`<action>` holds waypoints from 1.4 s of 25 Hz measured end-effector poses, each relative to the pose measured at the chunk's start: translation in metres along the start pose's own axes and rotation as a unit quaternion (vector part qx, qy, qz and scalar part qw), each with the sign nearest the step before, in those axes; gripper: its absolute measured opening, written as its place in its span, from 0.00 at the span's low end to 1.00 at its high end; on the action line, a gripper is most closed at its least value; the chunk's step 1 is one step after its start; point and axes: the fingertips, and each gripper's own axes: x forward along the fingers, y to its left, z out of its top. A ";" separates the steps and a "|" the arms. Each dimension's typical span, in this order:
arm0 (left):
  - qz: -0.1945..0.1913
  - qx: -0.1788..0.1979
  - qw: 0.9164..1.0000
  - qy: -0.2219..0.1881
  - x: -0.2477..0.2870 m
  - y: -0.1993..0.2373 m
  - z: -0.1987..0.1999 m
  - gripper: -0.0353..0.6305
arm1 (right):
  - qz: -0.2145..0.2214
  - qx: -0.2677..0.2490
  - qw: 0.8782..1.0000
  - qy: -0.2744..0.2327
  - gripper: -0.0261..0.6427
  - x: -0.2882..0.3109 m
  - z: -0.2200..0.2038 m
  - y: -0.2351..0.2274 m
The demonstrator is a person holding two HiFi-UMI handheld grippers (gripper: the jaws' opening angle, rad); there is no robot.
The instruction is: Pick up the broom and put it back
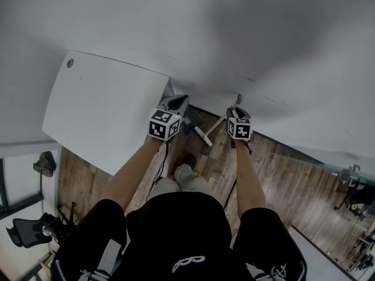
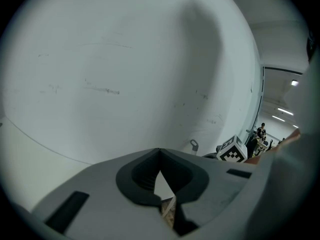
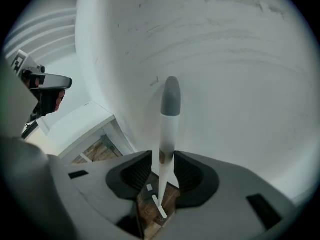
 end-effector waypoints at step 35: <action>-0.034 0.032 0.997 -0.066 -0.236 -0.030 -0.033 0.08 | -0.061 -0.018 0.986 -0.156 0.16 -0.224 -0.025 0.174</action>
